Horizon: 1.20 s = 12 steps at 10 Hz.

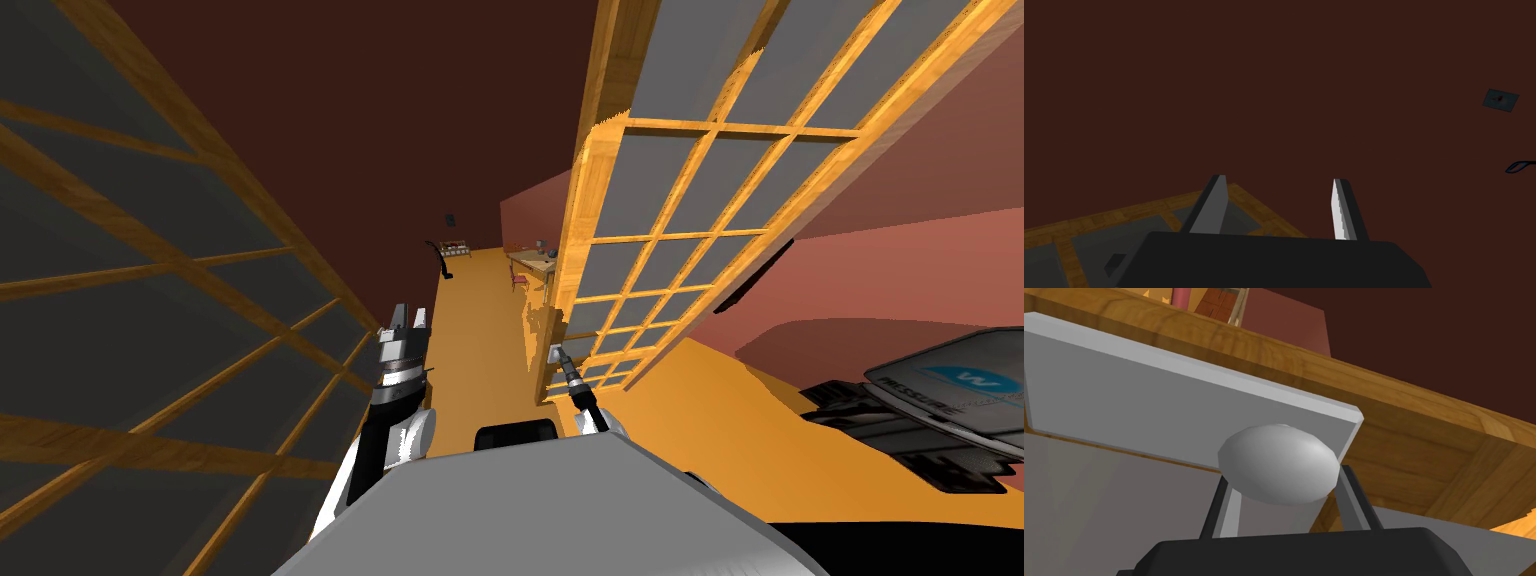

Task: Push the door open

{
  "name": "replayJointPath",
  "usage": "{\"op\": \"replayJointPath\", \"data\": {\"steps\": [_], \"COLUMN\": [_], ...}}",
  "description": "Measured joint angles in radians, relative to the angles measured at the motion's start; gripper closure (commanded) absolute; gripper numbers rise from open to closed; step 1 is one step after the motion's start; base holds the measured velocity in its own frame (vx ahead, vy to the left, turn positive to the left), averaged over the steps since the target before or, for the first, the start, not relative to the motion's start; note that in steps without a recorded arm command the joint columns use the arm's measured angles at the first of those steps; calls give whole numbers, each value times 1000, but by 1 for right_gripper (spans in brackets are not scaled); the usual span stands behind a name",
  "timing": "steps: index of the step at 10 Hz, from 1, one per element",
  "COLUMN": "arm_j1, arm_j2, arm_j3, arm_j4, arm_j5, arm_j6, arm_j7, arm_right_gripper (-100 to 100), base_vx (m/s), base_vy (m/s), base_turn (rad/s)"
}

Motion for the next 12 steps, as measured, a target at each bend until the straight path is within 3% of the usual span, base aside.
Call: {"op": "replayJointPath", "data": {"steps": [8, 9, 12], "arm_j1": [-30, -36, -35], "arm_j2": [11, 12, 16], "arm_j3": [32, 36, 44], "arm_j4": [29, 39, 31], "arm_j5": [-65, -71, -99], "arm_j6": [2, -2, -1], "arm_j7": [-200, -225, -290], "arm_right_gripper": [100, -100, -100], "base_vx": [42, -5, -47], "base_vy": [4, -13, -31], "base_turn": [-50, 26, 48]}}
